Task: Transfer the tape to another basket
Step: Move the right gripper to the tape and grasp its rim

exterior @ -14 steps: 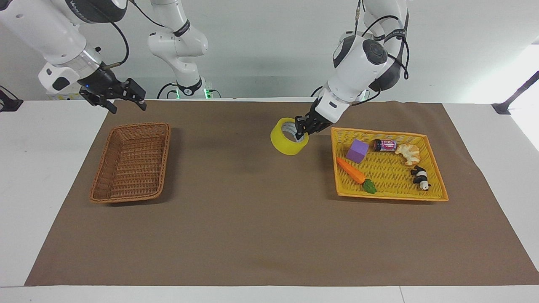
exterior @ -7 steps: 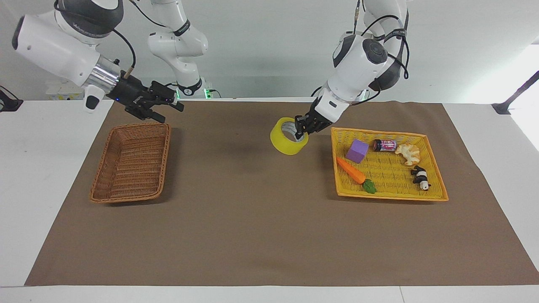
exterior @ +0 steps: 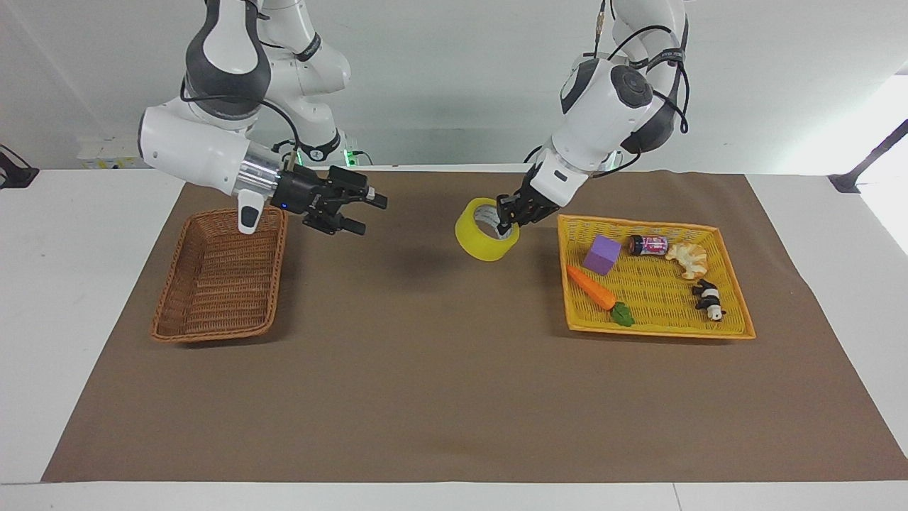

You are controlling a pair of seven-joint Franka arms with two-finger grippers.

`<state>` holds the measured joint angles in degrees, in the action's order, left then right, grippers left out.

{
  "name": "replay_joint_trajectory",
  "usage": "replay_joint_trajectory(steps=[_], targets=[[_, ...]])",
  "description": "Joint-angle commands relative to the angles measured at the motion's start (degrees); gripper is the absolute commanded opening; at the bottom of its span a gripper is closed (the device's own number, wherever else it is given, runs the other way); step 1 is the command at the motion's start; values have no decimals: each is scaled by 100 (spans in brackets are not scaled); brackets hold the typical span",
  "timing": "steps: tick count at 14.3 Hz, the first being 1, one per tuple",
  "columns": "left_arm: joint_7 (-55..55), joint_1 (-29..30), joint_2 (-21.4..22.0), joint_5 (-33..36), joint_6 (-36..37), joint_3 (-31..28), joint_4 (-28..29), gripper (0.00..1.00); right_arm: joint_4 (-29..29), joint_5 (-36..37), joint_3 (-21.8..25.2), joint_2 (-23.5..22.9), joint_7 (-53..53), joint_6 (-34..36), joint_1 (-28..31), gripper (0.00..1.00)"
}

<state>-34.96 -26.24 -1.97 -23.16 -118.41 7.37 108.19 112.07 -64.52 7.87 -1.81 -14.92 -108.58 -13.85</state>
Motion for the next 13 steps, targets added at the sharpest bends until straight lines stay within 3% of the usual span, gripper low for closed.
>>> replay_joint_trajectory(steps=[1, 5, 13], targets=[[-46, -65, 74, -49, 2, -61, -17, 0, 114, -297, 13, -65, -293, -259, -266, 100], [-46, -65, 82, -49, 2, -61, 10, 0, 482, -825, 13, 5, -161, -1076, -986, 100], [-29, -135, 109, -49, 2, -61, 45, 0, 658, -1044, 13, -30, -117, -1419, -1418, 100]])
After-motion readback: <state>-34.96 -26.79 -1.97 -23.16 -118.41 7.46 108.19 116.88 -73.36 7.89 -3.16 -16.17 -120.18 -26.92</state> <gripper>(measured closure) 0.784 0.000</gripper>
